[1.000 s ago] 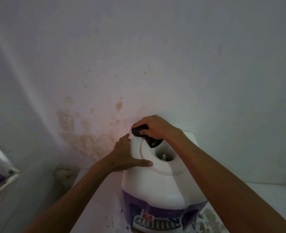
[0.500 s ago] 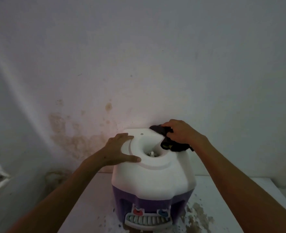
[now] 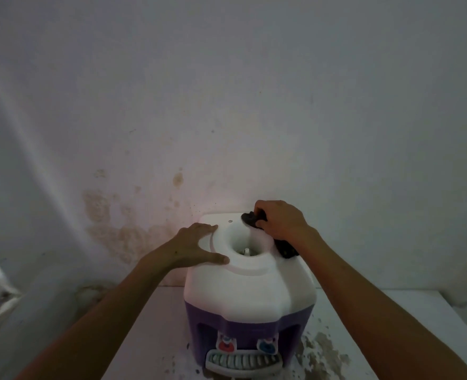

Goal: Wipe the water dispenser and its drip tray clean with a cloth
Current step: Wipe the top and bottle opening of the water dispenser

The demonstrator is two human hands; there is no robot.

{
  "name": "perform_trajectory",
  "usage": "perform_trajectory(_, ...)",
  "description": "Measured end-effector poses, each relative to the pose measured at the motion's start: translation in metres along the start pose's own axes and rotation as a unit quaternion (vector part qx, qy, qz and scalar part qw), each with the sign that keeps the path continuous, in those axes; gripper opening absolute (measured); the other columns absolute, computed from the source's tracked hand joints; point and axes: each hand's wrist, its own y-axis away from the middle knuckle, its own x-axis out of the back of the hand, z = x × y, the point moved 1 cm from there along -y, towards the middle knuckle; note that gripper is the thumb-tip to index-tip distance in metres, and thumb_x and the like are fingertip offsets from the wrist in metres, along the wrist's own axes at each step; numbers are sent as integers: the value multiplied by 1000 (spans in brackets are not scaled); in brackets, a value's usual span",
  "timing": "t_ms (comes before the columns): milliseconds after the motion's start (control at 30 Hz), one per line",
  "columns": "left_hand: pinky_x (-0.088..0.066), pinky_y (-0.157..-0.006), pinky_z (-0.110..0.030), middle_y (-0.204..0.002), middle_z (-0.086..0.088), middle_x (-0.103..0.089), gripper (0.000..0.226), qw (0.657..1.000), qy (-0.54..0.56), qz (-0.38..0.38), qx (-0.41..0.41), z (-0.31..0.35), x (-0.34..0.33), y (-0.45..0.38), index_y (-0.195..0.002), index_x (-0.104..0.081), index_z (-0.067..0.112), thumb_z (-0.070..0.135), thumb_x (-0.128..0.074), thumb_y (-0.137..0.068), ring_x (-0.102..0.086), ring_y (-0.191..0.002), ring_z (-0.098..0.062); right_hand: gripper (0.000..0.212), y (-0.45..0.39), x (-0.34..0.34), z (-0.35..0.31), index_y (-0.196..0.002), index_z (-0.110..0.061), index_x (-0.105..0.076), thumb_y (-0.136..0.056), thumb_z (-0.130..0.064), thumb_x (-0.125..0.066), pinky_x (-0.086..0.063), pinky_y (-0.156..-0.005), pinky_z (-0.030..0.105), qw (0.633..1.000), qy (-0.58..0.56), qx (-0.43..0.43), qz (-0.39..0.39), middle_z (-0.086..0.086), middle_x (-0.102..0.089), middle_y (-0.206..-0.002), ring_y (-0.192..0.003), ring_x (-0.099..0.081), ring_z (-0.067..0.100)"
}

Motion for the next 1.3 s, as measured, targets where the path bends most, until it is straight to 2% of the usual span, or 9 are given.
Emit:
perform_trajectory(100, -31, -118, -50, -164, 7, -24, 140, 1000, 5, 2, -1, -3, -2, -1, -155, -27, 40, 103, -55, -32, -28, -145, -22, 43, -4, -7, -16, -137, -40, -54, -97, -24, -58, -51, -86, 36, 999, 25, 14, 14, -8, -62, -132, -118, -59, 20)
perform_trajectory(300, -32, -118, -50, -166, 4, -25, 146, 1000, 10, 9, 0, -6, -5, -4, -159, -20, 36, 104, -55, -35, -32, -146, -24, 33, -9, -18, -50, -125, -40, -66, -97, -25, -58, -54, -85, 39, 994, 32, 98, 23, -10, -65, -123, -109, -62, 19)
perform_trajectory(433, -31, -119, -47, -164, -4, -29, 122, 1000, 0, 22, -16, -4, -4, -1, -161, -9, 26, 78, -69, -69, -34, -146, -28, 29, -2, -27, -58, -124, -37, -68, -99, -28, -58, -50, -93, 39, 989, -43, 143, 2, -11, -63, -125, -113, -60, 19)
perform_trajectory(733, -21, -122, -57, -168, 6, -20, 143, 999, -22, 24, -23, -17, -8, -10, -159, -12, 43, 108, -45, -36, -23, -152, -26, 26, 33, -8, -54, -114, -35, -72, -94, -20, -65, -45, -98, 31, 977, -99, 161, -96, -12, -64, -121, -113, -56, 13)
perform_trajectory(867, -15, -123, -59, -168, 9, -19, 131, 997, -61, 26, -32, -19, -8, -10, -158, -16, 46, 105, -45, -44, -21, -153, -25, 28, 49, 12, -51, -112, -42, -71, -93, -23, -64, -48, -98, 36, 980, -43, 126, -151, -9, -62, -124, -112, -56, 16)
perform_trajectory(967, -11, -122, -63, -168, 10, -18, 131, 995, -86, 28, -36, -20, -7, -10, -156, -14, 50, 108, -36, -41, -21, -153, -26, 27, 62, 22, -49, -107, -46, -72, -91, -25, -66, -49, -91, 31, 982, -23, 90, -166, -11, -61, -122, -110, -57, 15)
perform_trajectory(1100, -10, -121, -64, -168, 11, -17, 136, 995, -89, 25, -30, -22, -7, -14, -156, -14, 52, 112, -31, -35, -22, -152, -27, 23, 74, 23, -48, -104, -45, -71, -92, -27, -63, -50, -83, 33, 992, 17, 53, -112, -13, -62, -118, -106, -58, 14)
perform_trajectory(1200, -12, -121, -66, -167, 10, -21, 137, 995, -86, 35, -33, -24, -8, -19, -155, -17, 51, 113, -29, -34, -26, -151, -28, 29, 75, 10, -37, -107, -42, -70, -94, -21, -56, -42, -69, 31, 997, 60, 10, -44, -12, -62, -115, -103, -59, 17)
perform_trajectory(1300, -12, -120, -67, -167, 8, -23, 135, 994, -94, 41, -33, -23, -11, -22, -156, -18, 49, 113, -31, -37, -28, -150, -29, 24, 75, 3, -18, -110, -36, -72, -100, -33, -50, -45, -70, 33, 997, 68, -43, 21, -7, -58, -111, -99, -59, 20)
